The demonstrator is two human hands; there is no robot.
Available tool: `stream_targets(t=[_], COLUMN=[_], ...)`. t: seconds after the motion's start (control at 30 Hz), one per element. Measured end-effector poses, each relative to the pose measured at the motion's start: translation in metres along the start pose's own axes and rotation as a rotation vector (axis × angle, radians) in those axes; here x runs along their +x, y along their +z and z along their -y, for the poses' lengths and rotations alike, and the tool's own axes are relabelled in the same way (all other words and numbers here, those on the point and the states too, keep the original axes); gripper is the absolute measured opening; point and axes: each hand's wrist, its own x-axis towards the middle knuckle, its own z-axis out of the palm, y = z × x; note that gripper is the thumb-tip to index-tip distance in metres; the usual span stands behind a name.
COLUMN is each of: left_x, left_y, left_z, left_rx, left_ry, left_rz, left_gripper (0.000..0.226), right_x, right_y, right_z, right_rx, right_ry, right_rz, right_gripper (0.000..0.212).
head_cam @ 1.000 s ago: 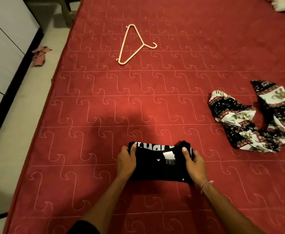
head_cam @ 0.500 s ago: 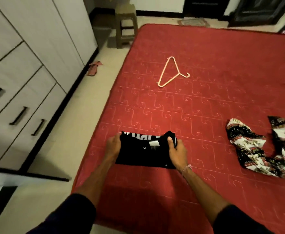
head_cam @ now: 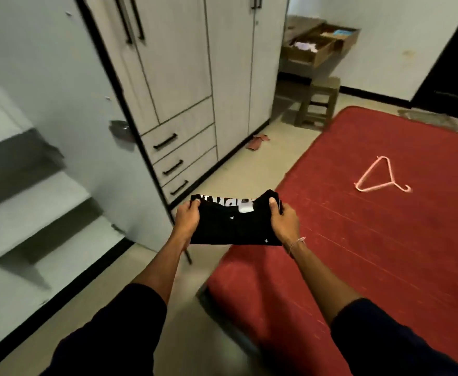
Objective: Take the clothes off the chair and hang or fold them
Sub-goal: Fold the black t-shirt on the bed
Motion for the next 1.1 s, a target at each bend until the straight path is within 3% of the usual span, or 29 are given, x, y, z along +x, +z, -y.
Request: stream_targets(t=[0.27,0.5,0.7,0.8,0.93,1.1], left_x=[-0.024,-0.044,-0.061,-0.055,-0.031,0.012], left_y=[-0.228,-0.399,-0.520,-0.575,-0.652,-0.751], left_z=[0.013,0.028,0.031,0.035,0.034,0.022], left_rx=[0.171,0.037,-0.265,-0.238,-0.157,-0.059], left_ry=[0.081,-0.011,-0.034,-0.024,-0.018,0.013], left_rz=[-0.239,-0.525,-0.554,-0.625,-0.734,-0.868], left_gripper=[0.044,0.053,0.030,0.027,0.016,0.029], right_x=[-0.094,-0.174,-0.224,-0.239,-0.250,-0.259], right_y=[0.153,0.285,0.381,0.428,0.503,0.594], right_z=[0.123,0.223,0.297,0.325,0.371,0.448], right_rx=[0.005,0.033,0.117,0.150,0.193,0.217], right_ry=[-0.214,-0.359,-0.381,-0.400,-0.518,-0.653], right_rz=[0.207,0.411,0.599,0.667,0.694,0.784], right_gripper=[0.039,0.035,0.039,0.043,0.032,0.014])
